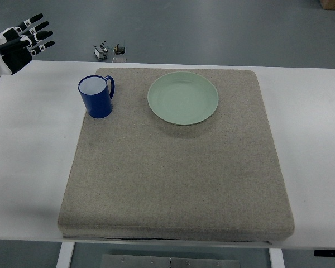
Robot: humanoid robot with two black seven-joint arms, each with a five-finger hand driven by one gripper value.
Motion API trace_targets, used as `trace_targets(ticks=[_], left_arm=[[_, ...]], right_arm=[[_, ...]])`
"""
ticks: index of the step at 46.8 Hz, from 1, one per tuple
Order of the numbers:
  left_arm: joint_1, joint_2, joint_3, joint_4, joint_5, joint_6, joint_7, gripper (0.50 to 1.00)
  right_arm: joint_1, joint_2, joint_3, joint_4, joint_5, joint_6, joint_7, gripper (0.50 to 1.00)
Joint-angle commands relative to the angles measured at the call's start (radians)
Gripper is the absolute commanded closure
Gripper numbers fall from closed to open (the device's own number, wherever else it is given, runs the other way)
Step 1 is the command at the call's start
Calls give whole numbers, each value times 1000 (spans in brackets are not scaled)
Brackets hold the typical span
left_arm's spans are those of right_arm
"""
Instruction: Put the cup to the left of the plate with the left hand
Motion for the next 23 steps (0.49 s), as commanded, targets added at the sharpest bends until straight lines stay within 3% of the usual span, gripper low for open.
trace_targets(ticks=[1,23], left_arm=[[-1,-10,0,9,-26,0,15,504],[-7,-39,0,7,-34,0,16,504]], right_arm=[[0,0,1,0,0,1,0,566],[0,0,1,0,1,1,0,566]])
